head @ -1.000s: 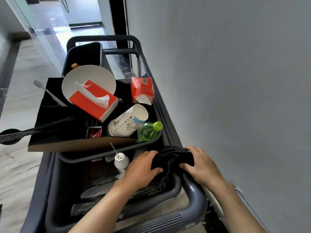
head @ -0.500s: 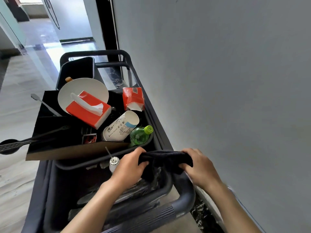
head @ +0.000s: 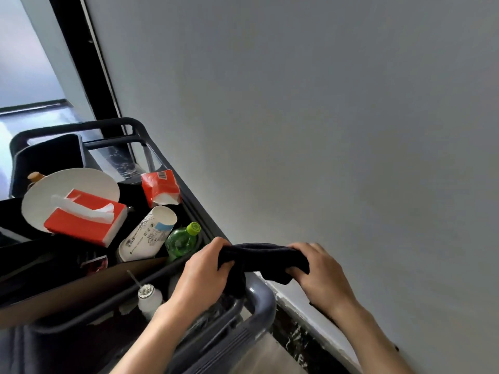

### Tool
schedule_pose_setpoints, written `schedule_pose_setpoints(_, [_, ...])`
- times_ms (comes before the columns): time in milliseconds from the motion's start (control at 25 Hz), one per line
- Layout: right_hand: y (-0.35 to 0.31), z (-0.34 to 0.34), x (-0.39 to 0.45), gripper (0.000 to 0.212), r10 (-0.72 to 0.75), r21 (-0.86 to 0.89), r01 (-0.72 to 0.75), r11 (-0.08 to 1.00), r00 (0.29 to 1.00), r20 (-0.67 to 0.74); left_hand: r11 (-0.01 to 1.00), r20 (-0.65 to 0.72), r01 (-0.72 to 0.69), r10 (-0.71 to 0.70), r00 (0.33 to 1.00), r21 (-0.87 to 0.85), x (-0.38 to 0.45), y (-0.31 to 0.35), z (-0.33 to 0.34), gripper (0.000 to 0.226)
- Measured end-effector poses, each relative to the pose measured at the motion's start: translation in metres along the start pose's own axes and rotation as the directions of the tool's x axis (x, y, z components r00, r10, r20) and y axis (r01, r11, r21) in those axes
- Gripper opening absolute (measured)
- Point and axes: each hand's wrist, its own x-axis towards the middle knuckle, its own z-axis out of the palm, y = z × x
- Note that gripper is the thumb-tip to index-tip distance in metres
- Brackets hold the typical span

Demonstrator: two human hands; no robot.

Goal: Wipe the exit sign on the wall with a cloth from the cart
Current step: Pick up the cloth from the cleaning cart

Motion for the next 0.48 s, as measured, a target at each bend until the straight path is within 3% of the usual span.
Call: schedule_pose_setpoints(480, [0.075,-0.081,-0.104,0.034,0.279,-0.026,-0.292,0.956,0.934,-0.223,0.965,0.231,-0.259,0.261,0.937,-0.040,0.000,0.102,0.091,0.019])
